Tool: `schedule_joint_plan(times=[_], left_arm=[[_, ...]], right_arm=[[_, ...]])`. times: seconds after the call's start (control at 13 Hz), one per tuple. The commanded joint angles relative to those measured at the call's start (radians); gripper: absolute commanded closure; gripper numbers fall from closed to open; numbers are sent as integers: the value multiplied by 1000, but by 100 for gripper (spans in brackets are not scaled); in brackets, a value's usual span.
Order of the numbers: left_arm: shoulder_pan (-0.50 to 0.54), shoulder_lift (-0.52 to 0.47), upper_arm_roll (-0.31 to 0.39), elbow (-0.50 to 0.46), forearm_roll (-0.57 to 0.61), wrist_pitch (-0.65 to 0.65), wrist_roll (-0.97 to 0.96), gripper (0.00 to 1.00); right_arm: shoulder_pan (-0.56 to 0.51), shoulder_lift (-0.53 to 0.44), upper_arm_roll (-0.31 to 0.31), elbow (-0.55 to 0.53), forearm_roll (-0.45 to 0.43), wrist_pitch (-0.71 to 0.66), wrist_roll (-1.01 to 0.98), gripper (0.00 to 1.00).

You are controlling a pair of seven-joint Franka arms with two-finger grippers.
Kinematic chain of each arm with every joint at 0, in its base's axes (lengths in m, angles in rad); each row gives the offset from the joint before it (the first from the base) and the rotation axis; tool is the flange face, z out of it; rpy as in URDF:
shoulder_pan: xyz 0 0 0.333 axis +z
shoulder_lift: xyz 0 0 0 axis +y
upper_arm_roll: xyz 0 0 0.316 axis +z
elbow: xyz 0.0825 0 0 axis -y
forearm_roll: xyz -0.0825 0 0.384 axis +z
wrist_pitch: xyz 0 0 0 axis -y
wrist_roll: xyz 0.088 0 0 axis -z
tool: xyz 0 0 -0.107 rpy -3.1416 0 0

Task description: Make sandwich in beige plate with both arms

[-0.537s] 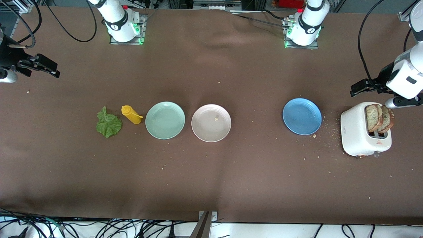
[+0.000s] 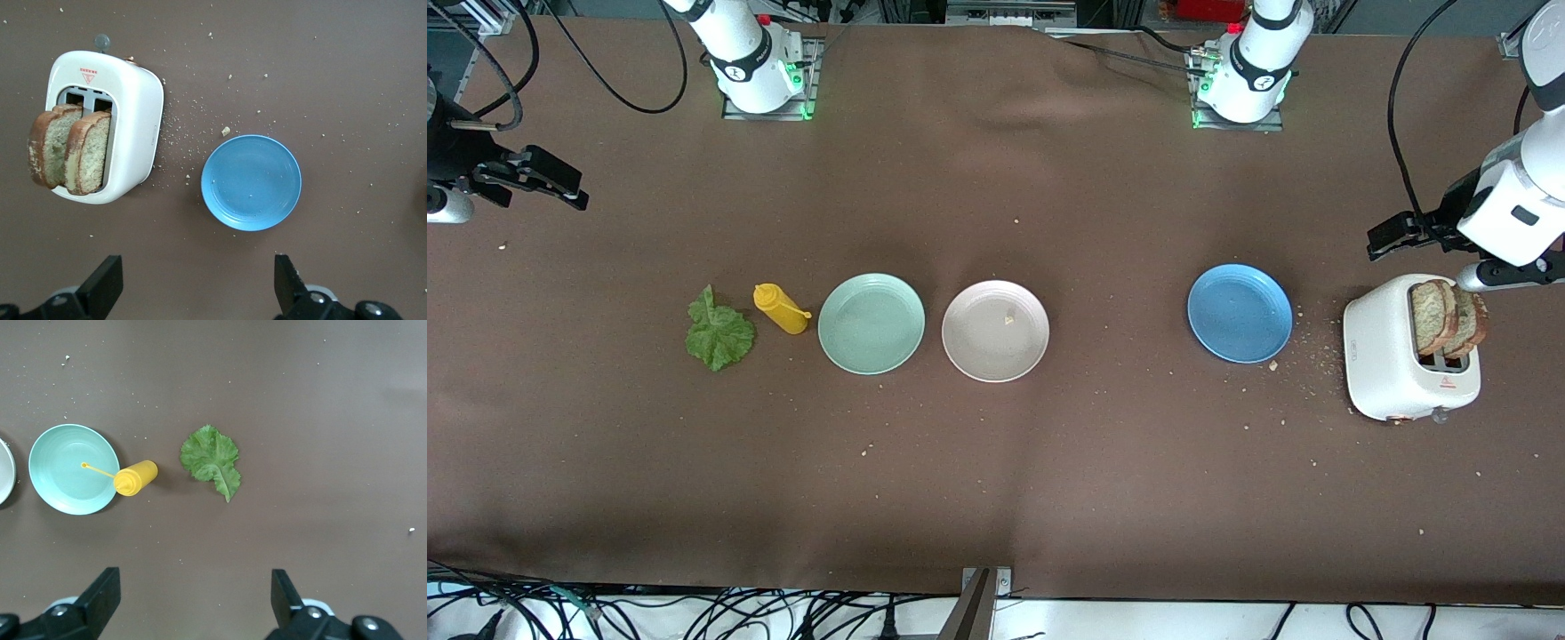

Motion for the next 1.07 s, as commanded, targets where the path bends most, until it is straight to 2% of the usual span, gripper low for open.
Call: schedule_joint_plan(times=[0.0, 1.0], left_arm=[[0, -2, -7, -2, 23, 8, 4, 0], [-1, 14, -12, -2, 20, 11, 4, 0]], right_arm=[[2, 1, 1, 9, 8, -5, 6, 0], [2, 1, 0, 9, 3, -2, 5, 0]])
